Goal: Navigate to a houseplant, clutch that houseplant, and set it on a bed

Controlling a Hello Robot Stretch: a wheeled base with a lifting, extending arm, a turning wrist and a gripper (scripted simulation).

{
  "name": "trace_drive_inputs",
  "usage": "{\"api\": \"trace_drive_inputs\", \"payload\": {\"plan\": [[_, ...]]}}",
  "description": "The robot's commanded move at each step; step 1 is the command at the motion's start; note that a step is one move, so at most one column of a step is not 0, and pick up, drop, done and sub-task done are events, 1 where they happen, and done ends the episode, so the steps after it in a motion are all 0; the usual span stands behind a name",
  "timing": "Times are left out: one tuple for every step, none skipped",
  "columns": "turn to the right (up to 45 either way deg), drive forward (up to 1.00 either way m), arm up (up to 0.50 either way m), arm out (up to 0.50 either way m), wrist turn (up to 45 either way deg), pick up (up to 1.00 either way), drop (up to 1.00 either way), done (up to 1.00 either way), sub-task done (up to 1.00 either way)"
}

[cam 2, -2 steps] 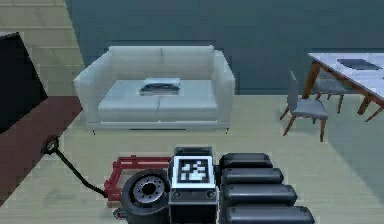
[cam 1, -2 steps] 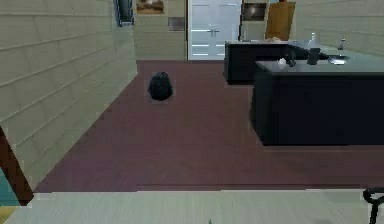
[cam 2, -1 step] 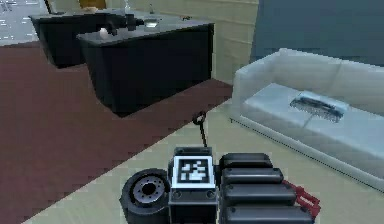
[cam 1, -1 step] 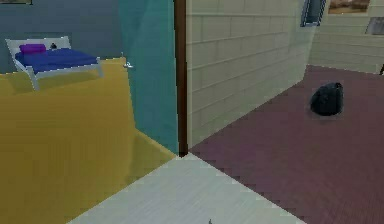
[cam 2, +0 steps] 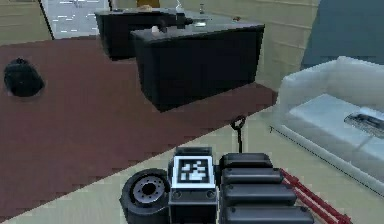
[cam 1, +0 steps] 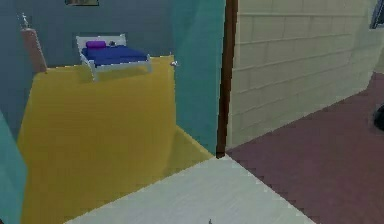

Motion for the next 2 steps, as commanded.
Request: {"api": "trace_drive_inputs", "payload": {"plan": [[0.0, 0.9, 0.0, 0.0, 0.0, 0.0, 0.0, 0.0, 0.0], [-36.0, 0.0, 0.0, 0.0, 0.0, 0.0, 0.0, 0.0, 0.0]]}}
